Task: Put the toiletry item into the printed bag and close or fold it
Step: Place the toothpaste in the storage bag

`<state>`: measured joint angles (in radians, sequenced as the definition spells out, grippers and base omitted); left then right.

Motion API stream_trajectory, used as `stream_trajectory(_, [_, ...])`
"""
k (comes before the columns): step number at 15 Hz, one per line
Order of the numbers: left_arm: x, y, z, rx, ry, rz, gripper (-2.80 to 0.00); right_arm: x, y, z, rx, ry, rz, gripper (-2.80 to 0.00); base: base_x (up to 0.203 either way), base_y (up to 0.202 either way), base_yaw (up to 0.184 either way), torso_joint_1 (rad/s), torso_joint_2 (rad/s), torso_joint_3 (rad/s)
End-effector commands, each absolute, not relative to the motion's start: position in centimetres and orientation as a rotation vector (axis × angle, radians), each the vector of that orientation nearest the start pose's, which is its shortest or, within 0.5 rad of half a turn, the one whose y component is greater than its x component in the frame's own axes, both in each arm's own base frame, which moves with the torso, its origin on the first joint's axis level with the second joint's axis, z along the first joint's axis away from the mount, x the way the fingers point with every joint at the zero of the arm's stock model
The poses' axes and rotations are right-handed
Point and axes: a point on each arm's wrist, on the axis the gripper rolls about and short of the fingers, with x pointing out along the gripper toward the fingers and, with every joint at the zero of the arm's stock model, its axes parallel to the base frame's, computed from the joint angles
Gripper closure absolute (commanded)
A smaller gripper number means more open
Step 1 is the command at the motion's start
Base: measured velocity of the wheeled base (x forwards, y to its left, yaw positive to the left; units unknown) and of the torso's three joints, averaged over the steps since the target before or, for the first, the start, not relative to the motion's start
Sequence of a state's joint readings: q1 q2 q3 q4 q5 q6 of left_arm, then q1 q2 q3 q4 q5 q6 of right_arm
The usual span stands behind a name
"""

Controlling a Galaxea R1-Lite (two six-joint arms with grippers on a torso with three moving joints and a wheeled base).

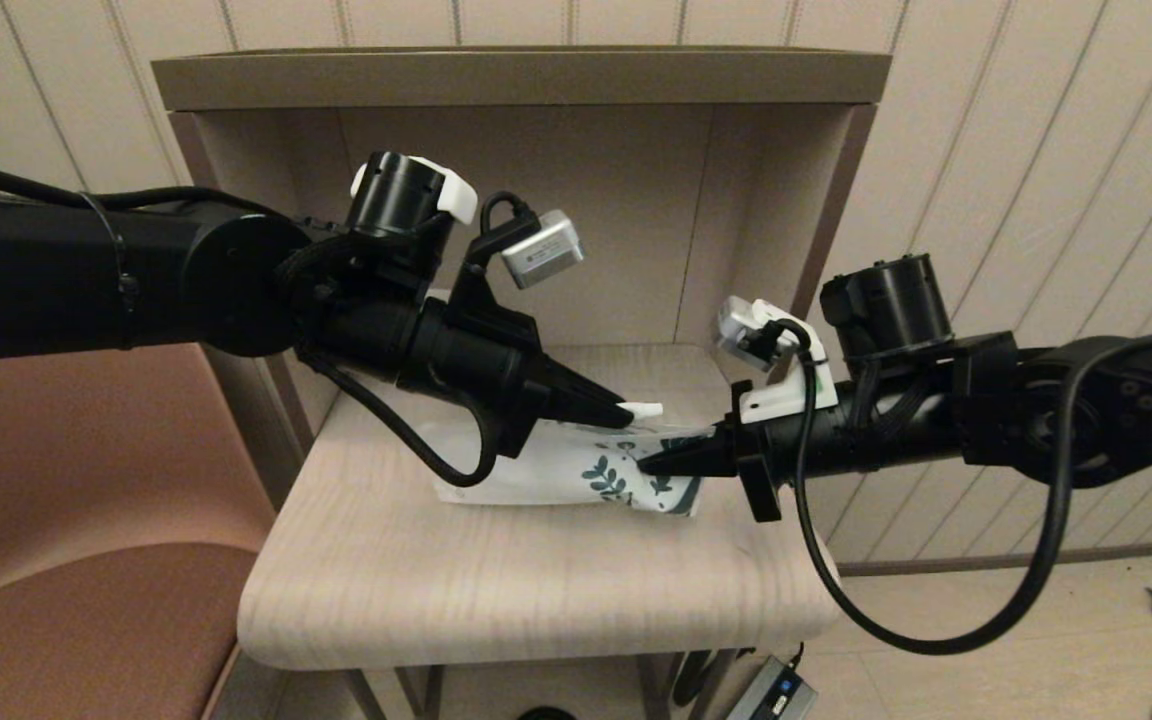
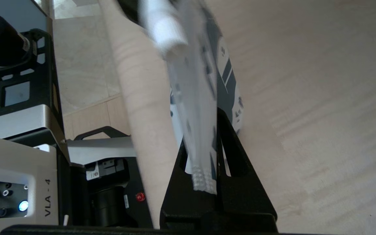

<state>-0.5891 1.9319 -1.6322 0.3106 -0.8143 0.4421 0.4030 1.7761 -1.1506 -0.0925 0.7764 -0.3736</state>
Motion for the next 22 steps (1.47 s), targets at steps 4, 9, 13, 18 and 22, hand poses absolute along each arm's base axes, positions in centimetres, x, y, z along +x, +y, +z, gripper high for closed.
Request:
stream_trajectory(4, [30.5,-22.3,23.9,0.287,0.371,-1.459,0.0,29.2,14.1,21.0,-0.221,0.31,1.237,0.0,0.0,0.0,0.0,0.0,0.0,0.0])
stream_trajectory(9, [30.4,-21.9,26.0,0.303,0.314,-1.429,0.0,29.2,14.1,20.8,-0.219,0.317,1.236,0.0,0.0,0.0,0.0,0.0,0.0,0.0])
stream_trajectory(13, [29.3,-21.1,27.5,0.304,0.318,-1.429,0.0,29.2,14.1,20.8,-0.218,0.32,1.238,0.0,0.0,0.0,0.0,0.0,0.0,0.0])
stream_trajectory(18, [28.8,-21.0,25.5,0.314,0.396,-1.447,0.0,29.2,14.1,20.8,-0.218,0.32,1.238,0.0,0.0,0.0,0.0,0.0,0.0,0.0])
stream_trajectory(22, [28.8,-21.1,25.4,0.315,0.399,-1.448,0.0,29.3,14.1,20.7,-0.218,0.319,1.238,0.0,0.0,0.0,0.0,0.0,0.0,0.0])
